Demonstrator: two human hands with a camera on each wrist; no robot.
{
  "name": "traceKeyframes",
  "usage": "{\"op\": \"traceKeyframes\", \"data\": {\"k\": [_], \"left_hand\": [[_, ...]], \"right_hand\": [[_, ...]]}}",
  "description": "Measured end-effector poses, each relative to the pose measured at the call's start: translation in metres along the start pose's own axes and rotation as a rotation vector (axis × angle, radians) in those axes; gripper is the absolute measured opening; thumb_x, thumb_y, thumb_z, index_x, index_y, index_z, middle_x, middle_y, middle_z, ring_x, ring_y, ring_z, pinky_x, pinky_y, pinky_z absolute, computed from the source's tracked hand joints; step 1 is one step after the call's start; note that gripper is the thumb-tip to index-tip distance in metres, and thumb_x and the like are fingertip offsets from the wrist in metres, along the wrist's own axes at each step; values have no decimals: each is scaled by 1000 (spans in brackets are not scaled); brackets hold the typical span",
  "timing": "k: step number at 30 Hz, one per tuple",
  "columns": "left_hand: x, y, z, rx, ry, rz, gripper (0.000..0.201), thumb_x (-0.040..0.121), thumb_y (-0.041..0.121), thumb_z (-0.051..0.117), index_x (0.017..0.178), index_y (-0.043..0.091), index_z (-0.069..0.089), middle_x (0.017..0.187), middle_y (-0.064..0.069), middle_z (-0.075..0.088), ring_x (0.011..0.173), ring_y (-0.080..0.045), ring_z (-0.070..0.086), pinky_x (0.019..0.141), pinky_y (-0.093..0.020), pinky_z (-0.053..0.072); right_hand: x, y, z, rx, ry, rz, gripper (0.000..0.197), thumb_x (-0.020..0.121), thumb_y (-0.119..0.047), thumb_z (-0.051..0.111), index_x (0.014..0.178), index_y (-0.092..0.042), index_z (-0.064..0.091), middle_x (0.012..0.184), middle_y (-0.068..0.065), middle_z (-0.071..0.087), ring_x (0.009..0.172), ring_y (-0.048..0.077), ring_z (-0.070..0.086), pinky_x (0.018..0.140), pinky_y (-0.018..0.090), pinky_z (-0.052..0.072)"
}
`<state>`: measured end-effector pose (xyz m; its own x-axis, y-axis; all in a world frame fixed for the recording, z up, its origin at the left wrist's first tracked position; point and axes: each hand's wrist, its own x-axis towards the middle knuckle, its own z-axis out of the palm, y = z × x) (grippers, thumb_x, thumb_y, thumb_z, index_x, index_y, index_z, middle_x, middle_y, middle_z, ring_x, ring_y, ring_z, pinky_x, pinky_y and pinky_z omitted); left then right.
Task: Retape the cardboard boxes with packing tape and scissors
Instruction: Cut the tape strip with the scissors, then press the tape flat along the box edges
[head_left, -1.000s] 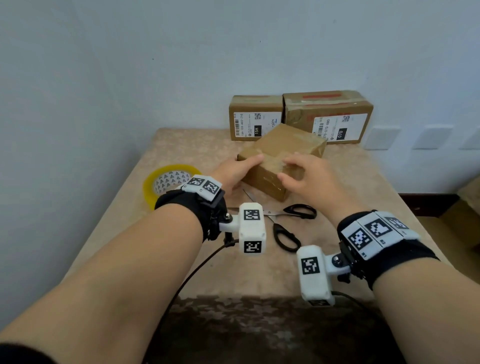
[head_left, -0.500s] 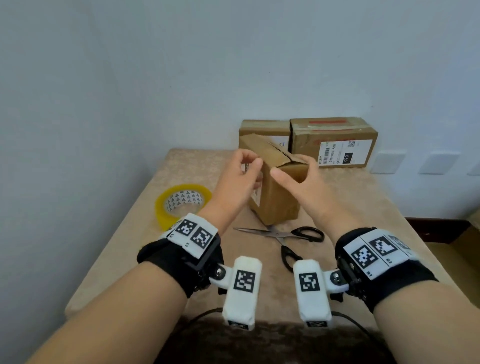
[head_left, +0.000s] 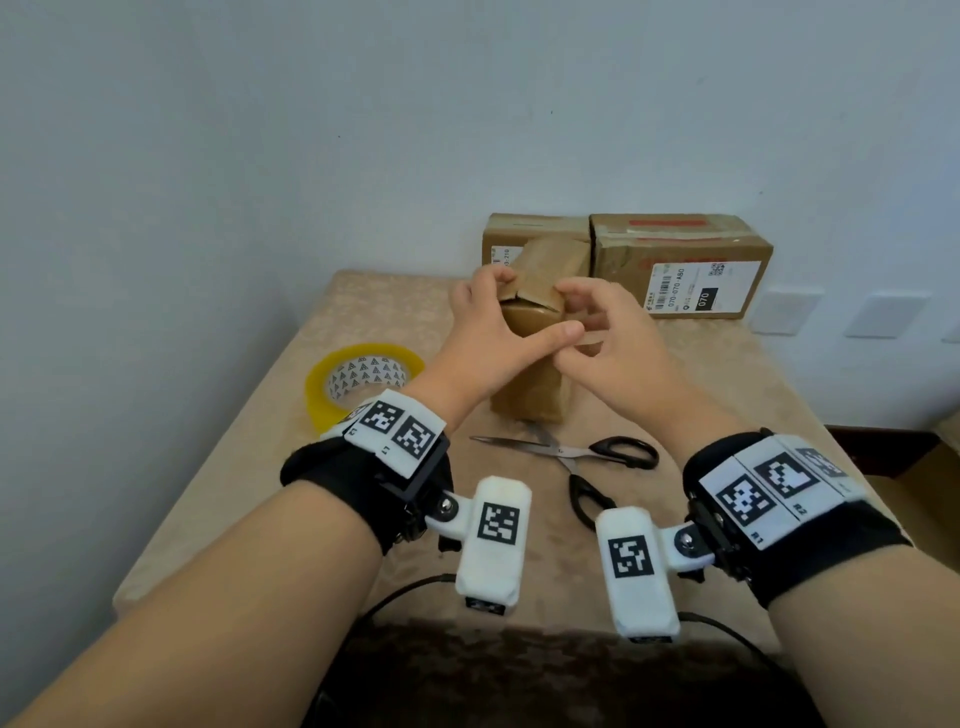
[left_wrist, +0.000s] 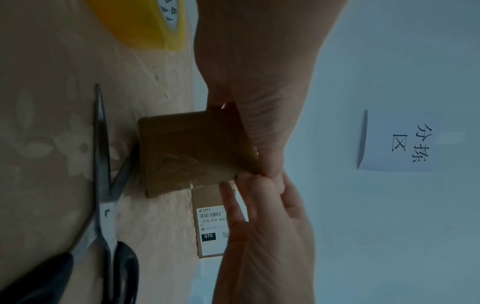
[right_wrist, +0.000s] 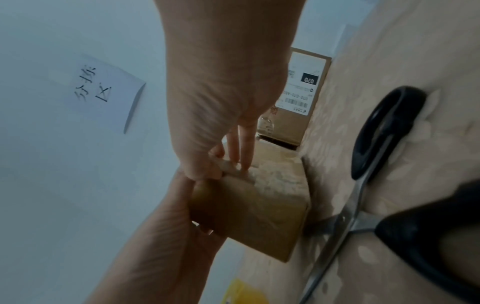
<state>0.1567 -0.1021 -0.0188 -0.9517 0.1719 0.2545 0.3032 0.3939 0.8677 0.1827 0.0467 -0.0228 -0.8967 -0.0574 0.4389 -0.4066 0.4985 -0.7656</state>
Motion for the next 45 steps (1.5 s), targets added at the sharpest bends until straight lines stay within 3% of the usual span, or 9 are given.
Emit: {"op": "traceKeyframes", "data": {"k": [4, 7, 11, 15, 23, 26, 31, 35, 45], "left_hand": [[3, -1, -6, 45, 100, 89, 52, 78, 31, 74, 118, 28, 41, 115, 2, 34, 93, 4, 42, 83, -9, 34], [5, -1, -17, -4, 27, 178, 42, 81, 21, 70, 112, 35, 45, 115, 0, 40, 96, 5, 44, 80, -3, 36], [1, 1, -29, -72, -207, 202, 44, 76, 25, 67, 109, 48, 48, 125, 1, 46, 105, -10, 49, 89, -27, 48], [0, 0, -42, -19, -305, 205, 43, 72, 33, 69, 107, 50, 52, 126, 1, 47, 111, -15, 50, 96, -36, 48], [3, -19, -50, 80, -260, 112, 38, 77, 39, 69, 113, 40, 54, 125, -4, 47, 112, -21, 50, 99, -42, 47], [9, -25, -52, 135, -177, 140, 45, 85, 29, 69, 128, 29, 55, 127, -2, 47, 116, -12, 48, 103, -30, 42], [16, -24, -55, 137, -23, 254, 22, 91, 10, 60, 111, 16, 67, 113, 0, 50, 92, 25, 46, 81, 3, 36], [20, -26, -56, 330, -11, 316, 30, 93, 14, 57, 124, 14, 60, 119, -1, 56, 104, 2, 49, 95, -14, 40], [8, -26, -60, 530, -93, 258, 41, 98, 24, 48, 139, 17, 46, 143, -1, 48, 131, -19, 42, 108, -34, 33]], "right_hand": [[1, 1, -9, -28, -59, -42, 52, 80, 7, 56, 127, -15, 59, 113, -1, 56, 103, 14, 57, 86, 18, 47], [4, 4, -19, -316, 24, -55, 49, 87, -19, 64, 135, -22, 53, 129, 2, 45, 125, 19, 40, 110, 41, 33], [9, 3, -31, -689, -154, 20, 78, 80, -77, 39, 148, -46, 21, 161, -2, 12, 148, 23, 0, 116, 49, -11], [21, 1, -34, -895, -276, -76, 91, 65, -92, 11, 147, -52, 3, 162, 0, 6, 148, 29, -7, 111, 54, -20], [38, -14, -9, -923, -420, -52, 81, 79, -77, 25, 150, -37, 24, 155, -1, 33, 143, 20, 27, 117, 44, 12], [37, -15, 3, -879, -237, -108, 63, 92, -62, 34, 143, -27, 43, 142, -1, 51, 132, 21, 44, 112, 40, 23], [33, -8, 23, -849, -94, -174, 48, 100, -41, 40, 137, -12, 51, 136, 7, 56, 129, 26, 47, 109, 40, 29], [37, -5, 22, -903, -139, -113, 52, 99, -41, 42, 147, -22, 37, 152, -1, 39, 143, 21, 28, 118, 38, 10], [27, -9, 30, -811, -53, -99, 40, 96, -33, 53, 131, -15, 58, 130, 4, 61, 123, 27, 51, 102, 40, 32]]}}
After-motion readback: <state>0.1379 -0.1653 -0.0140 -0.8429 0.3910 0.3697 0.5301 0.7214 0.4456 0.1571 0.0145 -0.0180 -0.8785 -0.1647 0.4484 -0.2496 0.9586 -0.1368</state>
